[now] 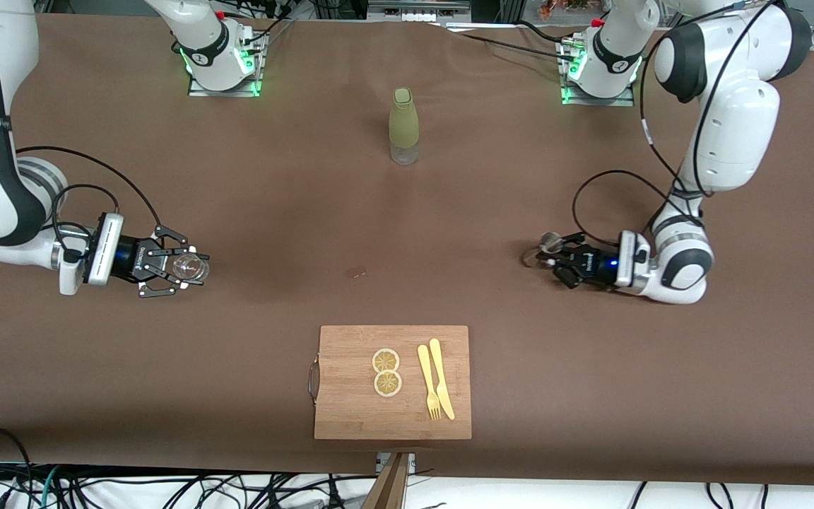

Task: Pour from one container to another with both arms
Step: 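Lift the glass with the right gripper while the left gripper raises the jigger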

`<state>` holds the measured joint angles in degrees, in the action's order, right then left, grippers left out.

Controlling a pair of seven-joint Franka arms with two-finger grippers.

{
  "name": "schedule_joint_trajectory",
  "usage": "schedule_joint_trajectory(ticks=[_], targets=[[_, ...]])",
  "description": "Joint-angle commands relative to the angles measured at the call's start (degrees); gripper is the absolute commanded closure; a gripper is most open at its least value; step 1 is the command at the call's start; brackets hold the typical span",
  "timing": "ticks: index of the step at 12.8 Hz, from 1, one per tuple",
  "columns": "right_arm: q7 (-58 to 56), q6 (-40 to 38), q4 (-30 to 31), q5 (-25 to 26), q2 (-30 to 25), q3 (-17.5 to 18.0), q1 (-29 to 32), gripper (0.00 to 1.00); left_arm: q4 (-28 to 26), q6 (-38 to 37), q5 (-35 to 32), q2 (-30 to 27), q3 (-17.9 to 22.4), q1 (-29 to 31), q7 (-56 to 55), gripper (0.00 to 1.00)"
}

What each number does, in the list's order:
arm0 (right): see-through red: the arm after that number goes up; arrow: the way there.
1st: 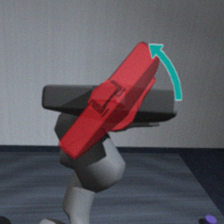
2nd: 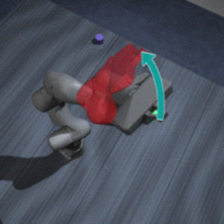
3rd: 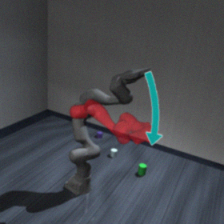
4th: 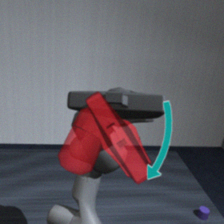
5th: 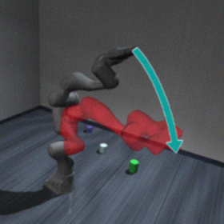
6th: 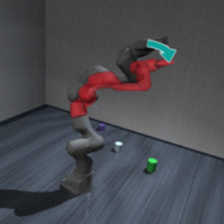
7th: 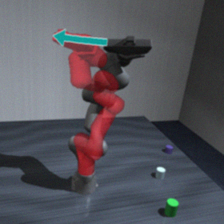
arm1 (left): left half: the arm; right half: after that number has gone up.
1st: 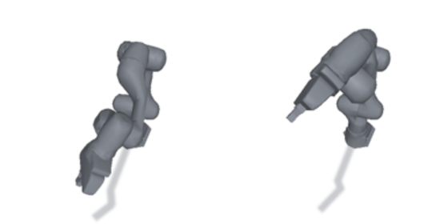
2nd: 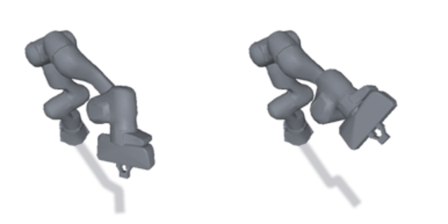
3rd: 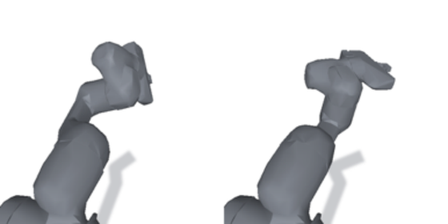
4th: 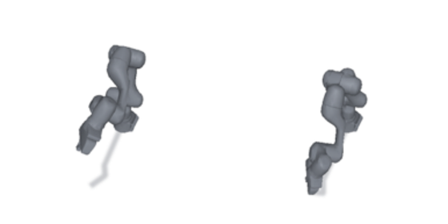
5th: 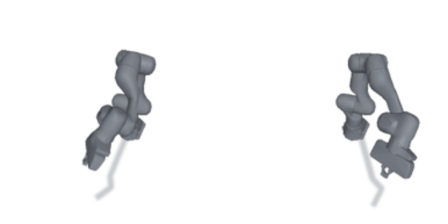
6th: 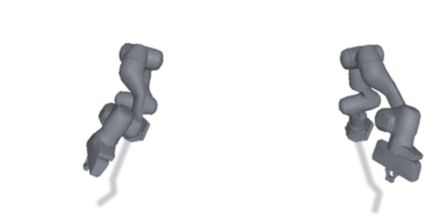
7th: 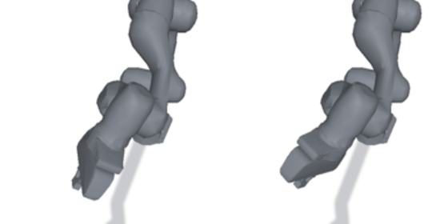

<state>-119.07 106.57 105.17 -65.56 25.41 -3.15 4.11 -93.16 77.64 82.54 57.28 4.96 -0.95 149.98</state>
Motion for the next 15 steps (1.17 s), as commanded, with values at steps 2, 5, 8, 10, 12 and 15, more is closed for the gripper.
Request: schedule_joint_trajectory(ticks=[2,5,8,10,12,15], targets=[[11.12,4.07,3.02,5.6,-6.86,2.7,-1.56,0.58,-1.32,9.95,6.74,-3.31,-5.56,-2.64,-3.11,1.0],[15.96,7.24,3.9,6.32,-10.02,3.58,-4.19,0.58,-1.15,19.09,10.96,-3.4,-11.18,-4.93,-4.52,1.0],[19.91,12.5,5.75,9.64,-13.71,6.91,-4.9,0.58,-0.89,28.06,16.15,-3.31,-16.8,-7.3,-4.61,1.0],[24.91,13.48,5.84,13.43,-14.86,9.98,-4.99,0.58,-0.01,33.78,18.96,-3.14,-19.8,-8.71,-5.04,1.0],[28.53,15.93,5.84,15.63,-15.92,12.54,-4.99,0.58,1.22,36.07,21.78,-2.78,-20.51,-11.6,-5.75,1.0],[32.13,18.66,6.53,17.91,-16.97,16.66,-4.9,0.58,2.28,37.92,24.24,-2.52,-20.43,-15.91,-6.54,1.0]])
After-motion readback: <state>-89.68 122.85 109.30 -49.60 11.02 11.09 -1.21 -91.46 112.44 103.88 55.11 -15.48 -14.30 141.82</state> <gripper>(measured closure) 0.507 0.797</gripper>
